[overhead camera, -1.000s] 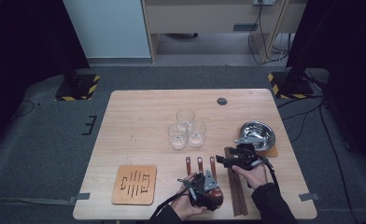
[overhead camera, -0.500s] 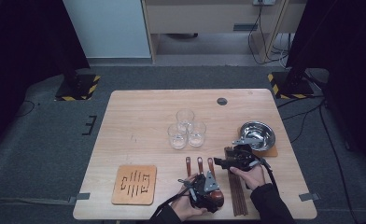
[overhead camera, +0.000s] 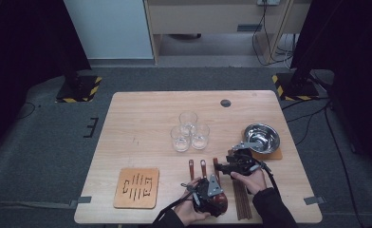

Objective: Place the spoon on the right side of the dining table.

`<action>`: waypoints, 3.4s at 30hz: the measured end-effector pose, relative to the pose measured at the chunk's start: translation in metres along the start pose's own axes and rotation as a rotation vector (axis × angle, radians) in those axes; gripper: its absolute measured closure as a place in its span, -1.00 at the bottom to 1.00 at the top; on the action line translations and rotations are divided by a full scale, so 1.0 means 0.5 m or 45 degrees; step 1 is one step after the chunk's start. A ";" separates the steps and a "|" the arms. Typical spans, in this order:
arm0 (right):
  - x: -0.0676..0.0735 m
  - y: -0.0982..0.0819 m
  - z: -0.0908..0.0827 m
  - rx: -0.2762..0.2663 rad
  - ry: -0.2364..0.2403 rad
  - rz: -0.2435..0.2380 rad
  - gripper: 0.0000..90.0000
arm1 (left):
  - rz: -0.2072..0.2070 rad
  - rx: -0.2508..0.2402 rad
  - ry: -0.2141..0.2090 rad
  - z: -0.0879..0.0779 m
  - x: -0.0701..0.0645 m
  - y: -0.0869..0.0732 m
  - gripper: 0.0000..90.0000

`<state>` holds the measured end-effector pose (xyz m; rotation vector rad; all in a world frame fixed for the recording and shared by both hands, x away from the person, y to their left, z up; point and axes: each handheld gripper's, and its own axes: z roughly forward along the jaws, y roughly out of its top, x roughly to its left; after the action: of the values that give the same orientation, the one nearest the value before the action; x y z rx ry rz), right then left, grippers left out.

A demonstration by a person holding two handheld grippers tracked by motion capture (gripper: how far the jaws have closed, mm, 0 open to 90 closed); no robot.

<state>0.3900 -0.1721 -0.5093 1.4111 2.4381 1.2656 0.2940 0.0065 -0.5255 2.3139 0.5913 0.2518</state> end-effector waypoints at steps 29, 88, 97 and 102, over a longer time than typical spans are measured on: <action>-0.007 -0.005 0.006 0.091 0.099 0.057 0.43 | -0.030 -0.006 0.016 -0.001 0.001 -0.003 -0.57; -0.013 0.029 -0.073 -0.121 0.395 0.148 0.86 | -0.082 -0.007 0.080 -0.007 0.019 -0.006 -0.57; -0.002 0.029 -0.070 -0.162 0.383 0.150 0.88 | -0.083 -0.009 0.085 -0.006 0.018 -0.006 -0.57; 0.002 0.028 -0.068 -0.185 0.361 0.158 0.88 | -0.081 -0.008 0.090 -0.006 0.018 -0.006 -0.57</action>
<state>0.3848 -0.1891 -0.4770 1.4520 2.3927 1.7415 0.2998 0.0147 -0.5254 2.2835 0.6974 0.3062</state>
